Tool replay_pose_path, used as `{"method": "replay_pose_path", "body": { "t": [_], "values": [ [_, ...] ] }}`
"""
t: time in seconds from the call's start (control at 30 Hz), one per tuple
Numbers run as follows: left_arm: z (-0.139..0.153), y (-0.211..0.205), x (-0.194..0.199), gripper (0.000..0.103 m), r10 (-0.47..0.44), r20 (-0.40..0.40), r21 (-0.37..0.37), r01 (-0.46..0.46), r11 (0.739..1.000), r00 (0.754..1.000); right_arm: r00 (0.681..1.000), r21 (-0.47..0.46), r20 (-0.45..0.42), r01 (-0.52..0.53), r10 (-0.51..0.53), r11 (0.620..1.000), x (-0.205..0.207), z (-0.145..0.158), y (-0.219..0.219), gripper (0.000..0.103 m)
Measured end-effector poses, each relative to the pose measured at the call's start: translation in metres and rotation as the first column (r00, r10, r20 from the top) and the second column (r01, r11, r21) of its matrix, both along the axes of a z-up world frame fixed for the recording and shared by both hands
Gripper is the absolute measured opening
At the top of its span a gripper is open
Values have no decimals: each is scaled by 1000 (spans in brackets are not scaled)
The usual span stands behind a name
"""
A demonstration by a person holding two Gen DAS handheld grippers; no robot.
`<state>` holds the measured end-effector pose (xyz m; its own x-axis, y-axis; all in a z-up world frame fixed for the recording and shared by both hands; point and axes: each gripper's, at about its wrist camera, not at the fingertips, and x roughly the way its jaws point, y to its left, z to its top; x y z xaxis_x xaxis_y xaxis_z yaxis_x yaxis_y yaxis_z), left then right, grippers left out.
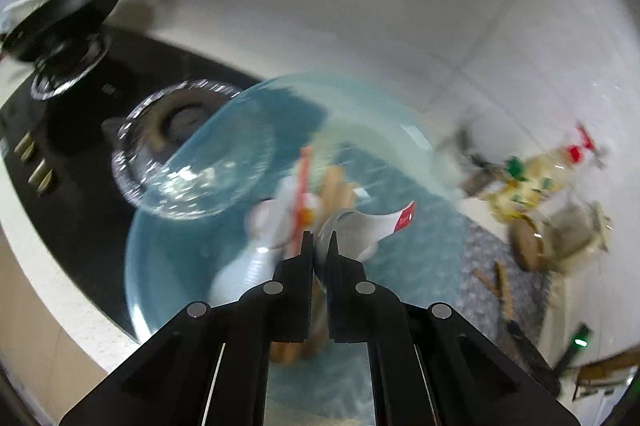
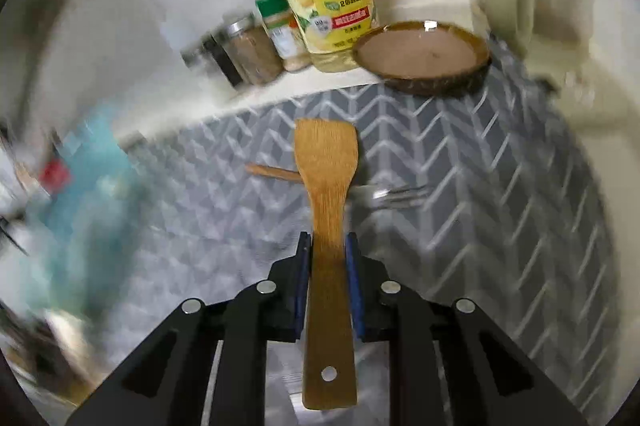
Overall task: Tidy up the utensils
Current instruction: 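Carry the spatula and spoon over the blue basin and release them inside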
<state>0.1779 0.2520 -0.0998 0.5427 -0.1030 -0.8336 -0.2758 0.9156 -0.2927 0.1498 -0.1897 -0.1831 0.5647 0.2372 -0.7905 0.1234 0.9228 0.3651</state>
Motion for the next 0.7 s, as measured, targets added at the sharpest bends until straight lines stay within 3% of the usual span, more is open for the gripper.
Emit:
{"method": "replay_pose_path", "body": {
  "t": [0.1, 0.43, 0.53, 0.7],
  "values": [
    [-22, 14, 12, 6, 5, -76, 19, -4, 1000, 997, 1000, 99, 19, 10, -12, 995, -2, 19, 22, 18],
    [-44, 37, 33, 6, -123, -190, 27, 130, 991, 974, 967, 177, 230, -151, 109, 973, 17, 116, 153, 17],
    [-51, 27, 33, 6, -155, -222, 28, 165, 986, 963, 956, 123, 234, -209, 176, 970, 28, 124, 196, 17],
    [-60, 13, 31, 7, -252, -244, 32, 268, 963, 936, 945, -31, 108, -306, 308, 951, 51, 99, 268, 18]
  ]
}}
